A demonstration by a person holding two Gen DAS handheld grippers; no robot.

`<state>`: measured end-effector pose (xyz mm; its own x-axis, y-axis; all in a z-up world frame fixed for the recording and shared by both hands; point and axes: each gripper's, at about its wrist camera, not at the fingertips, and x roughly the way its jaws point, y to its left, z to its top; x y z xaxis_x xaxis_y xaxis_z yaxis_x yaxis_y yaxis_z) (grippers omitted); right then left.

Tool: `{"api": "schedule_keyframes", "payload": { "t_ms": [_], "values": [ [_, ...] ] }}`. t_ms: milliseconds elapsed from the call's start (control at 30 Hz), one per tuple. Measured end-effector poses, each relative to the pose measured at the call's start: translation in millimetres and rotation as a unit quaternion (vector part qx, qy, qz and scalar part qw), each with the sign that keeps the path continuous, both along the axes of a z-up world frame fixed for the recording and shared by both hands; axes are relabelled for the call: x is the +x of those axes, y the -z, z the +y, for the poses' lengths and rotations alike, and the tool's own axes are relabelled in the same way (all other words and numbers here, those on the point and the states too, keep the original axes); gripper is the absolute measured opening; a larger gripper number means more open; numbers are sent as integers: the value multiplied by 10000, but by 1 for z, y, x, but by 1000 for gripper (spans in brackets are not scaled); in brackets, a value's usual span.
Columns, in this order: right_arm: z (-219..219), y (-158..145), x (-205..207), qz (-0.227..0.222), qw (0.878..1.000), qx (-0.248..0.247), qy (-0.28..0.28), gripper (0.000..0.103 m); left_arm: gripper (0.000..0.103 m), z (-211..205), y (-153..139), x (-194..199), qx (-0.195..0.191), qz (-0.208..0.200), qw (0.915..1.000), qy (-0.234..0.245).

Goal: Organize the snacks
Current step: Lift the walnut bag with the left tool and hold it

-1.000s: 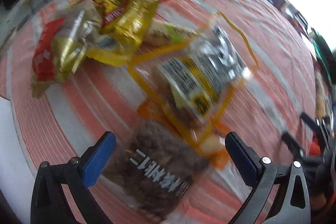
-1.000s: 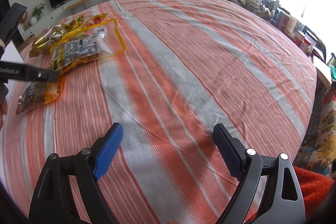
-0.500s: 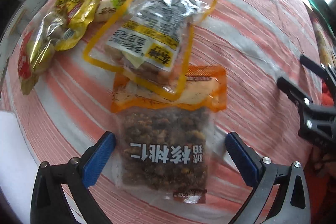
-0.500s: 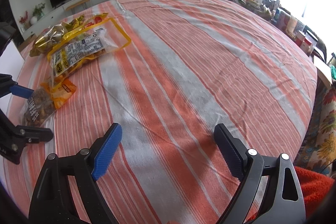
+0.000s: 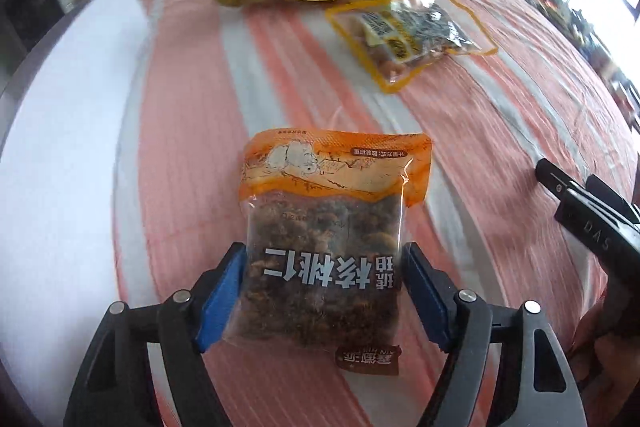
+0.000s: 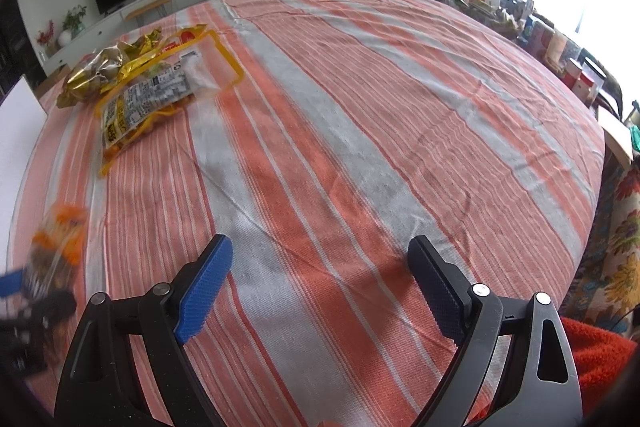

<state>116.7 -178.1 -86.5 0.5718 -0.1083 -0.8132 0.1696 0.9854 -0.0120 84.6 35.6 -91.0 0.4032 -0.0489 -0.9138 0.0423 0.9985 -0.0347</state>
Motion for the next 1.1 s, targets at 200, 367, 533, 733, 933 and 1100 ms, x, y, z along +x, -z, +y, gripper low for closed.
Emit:
{"api": "schedule_keyframes", "payload": {
  "t_ms": [200, 367, 533, 733, 933, 1100],
  "values": [
    [0, 0, -1, -1, 10000, -2, 1, 92, 103, 16, 6, 4, 92, -418, 9988, -227],
    [-1, 0, -1, -2, 10000, -3, 1, 92, 103, 21, 5, 6, 76, -906, 9957, -149],
    [0, 0, -1, -6, 10000, -5, 7, 92, 103, 26, 1, 4, 69, -917, 9956, -156],
    [-1, 0, -1, -5, 10000, -5, 1, 92, 103, 26, 1, -3, 78, -930, 9955, -170],
    [-1, 0, -1, -6, 10000, -2, 2, 92, 103, 27, 1, -2, 76, -930, 9955, -166],
    [-1, 0, -1, -14, 10000, -4, 4, 92, 103, 27, 1, -3, 76, -930, 9955, -163]
  ]
}}
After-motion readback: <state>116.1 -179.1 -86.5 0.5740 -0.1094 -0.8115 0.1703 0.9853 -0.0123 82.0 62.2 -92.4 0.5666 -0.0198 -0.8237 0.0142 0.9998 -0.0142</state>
